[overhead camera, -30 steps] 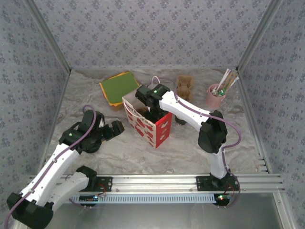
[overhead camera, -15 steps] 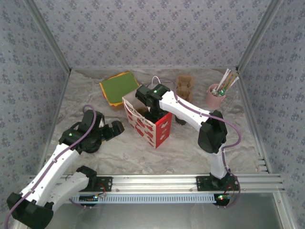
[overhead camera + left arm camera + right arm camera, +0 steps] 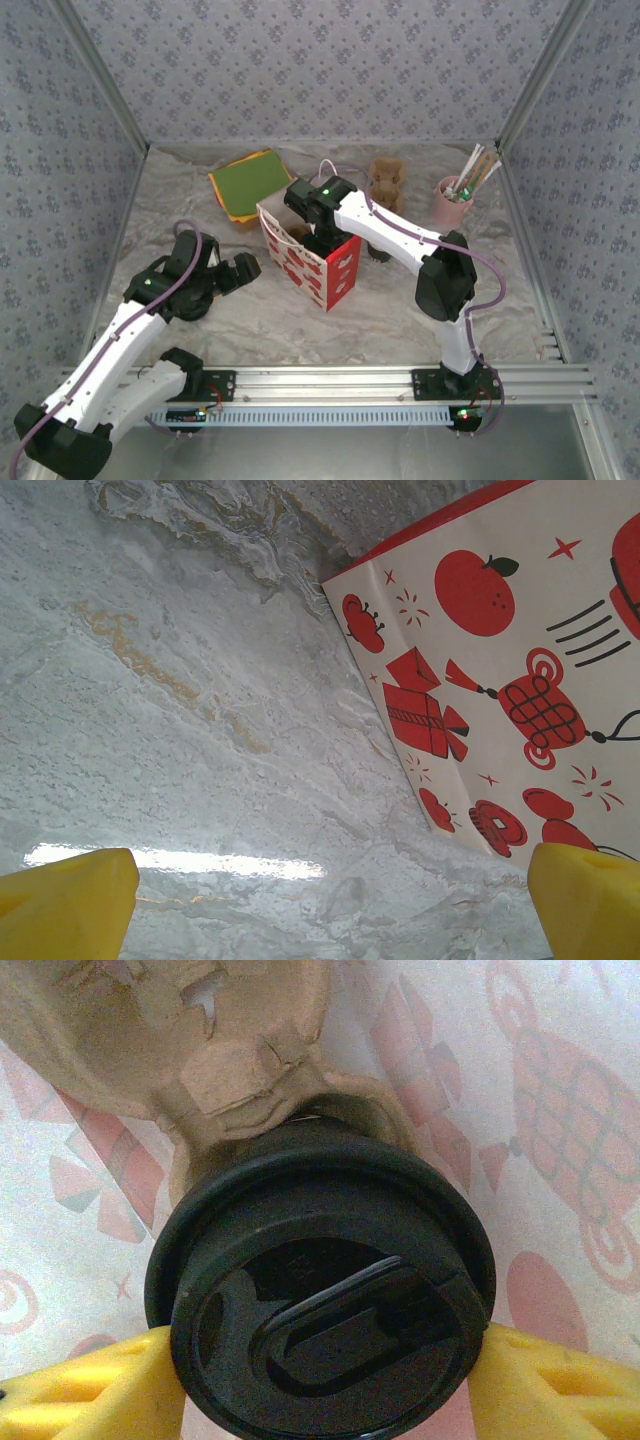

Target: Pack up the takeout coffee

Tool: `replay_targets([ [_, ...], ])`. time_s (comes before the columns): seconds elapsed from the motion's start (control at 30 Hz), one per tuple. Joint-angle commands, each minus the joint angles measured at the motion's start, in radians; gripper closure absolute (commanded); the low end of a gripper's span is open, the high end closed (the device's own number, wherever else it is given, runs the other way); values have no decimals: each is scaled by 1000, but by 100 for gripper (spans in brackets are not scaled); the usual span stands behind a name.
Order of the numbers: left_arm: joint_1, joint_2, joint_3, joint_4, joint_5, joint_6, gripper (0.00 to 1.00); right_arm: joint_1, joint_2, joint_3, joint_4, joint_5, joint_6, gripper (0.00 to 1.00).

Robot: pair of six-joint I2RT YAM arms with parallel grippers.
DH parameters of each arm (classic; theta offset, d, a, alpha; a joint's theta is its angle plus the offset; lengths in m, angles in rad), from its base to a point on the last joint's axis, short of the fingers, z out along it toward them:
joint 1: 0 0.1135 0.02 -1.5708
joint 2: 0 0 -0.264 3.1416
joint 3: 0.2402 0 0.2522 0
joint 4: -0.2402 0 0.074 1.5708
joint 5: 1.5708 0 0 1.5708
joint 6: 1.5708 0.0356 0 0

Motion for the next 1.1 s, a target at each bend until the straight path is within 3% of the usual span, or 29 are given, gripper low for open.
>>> replay_targets([
  [0.0,2,3,15,-5,9,7,0,-1,32,10,-63,8,13,32],
  [1.07,2,8,14,1,10,8,0,6,26,32,-84,9,21,29],
])
